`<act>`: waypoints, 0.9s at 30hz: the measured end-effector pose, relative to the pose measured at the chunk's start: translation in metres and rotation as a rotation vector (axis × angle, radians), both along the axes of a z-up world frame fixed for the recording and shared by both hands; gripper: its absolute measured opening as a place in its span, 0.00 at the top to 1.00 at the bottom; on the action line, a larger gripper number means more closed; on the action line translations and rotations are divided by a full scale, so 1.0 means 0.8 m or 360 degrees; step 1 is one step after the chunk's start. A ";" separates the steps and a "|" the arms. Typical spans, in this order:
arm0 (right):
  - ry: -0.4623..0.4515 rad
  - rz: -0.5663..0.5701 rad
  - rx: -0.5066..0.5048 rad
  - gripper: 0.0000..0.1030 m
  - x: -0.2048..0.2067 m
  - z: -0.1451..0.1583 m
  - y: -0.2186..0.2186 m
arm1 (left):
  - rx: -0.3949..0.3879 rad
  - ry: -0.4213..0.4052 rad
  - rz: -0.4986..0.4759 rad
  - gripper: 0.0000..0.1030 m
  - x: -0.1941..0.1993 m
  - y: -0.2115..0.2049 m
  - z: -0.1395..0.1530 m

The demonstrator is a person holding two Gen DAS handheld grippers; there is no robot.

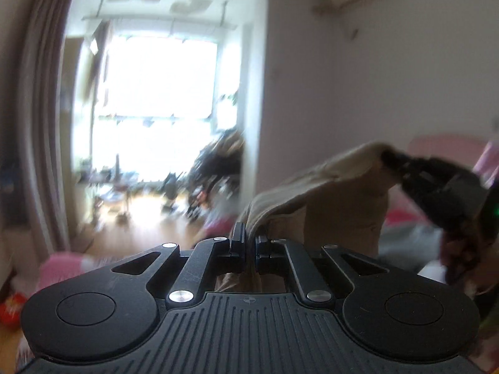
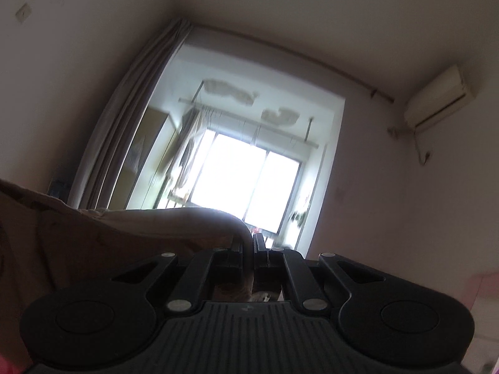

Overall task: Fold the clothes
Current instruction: 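Lift the khaki trousers off the pile with both grippers and shake them out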

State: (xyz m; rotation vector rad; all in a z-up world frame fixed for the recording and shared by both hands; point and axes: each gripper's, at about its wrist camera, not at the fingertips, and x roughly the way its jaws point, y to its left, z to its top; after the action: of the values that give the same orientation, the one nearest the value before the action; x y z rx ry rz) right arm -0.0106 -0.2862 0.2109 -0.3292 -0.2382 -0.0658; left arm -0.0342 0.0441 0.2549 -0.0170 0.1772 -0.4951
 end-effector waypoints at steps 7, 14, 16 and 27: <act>-0.0371 0.0100 0.0055 0.94 -0.054 0.165 -0.041 | -0.0194 -0.0183 -0.0307 0.96 -0.047 -0.013 0.172; -0.0716 0.0303 0.0134 0.93 -0.137 0.311 -0.097 | -0.0399 -0.0502 -0.0663 0.96 -0.092 -0.035 0.275; -0.0808 0.0337 0.0148 0.93 -0.160 0.339 -0.106 | -0.0417 -0.0595 -0.0748 0.96 -0.107 -0.041 0.296; -0.0568 0.0420 0.0139 0.93 -0.137 0.302 -0.094 | -0.0447 -0.0317 -0.0638 0.96 -0.062 -0.012 0.170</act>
State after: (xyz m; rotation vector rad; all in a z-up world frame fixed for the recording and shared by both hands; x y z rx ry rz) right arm -0.1198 -0.3611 0.4521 -0.1951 -0.6286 0.1270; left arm -0.0839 0.0344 0.3907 -0.2090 -0.0890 -0.9143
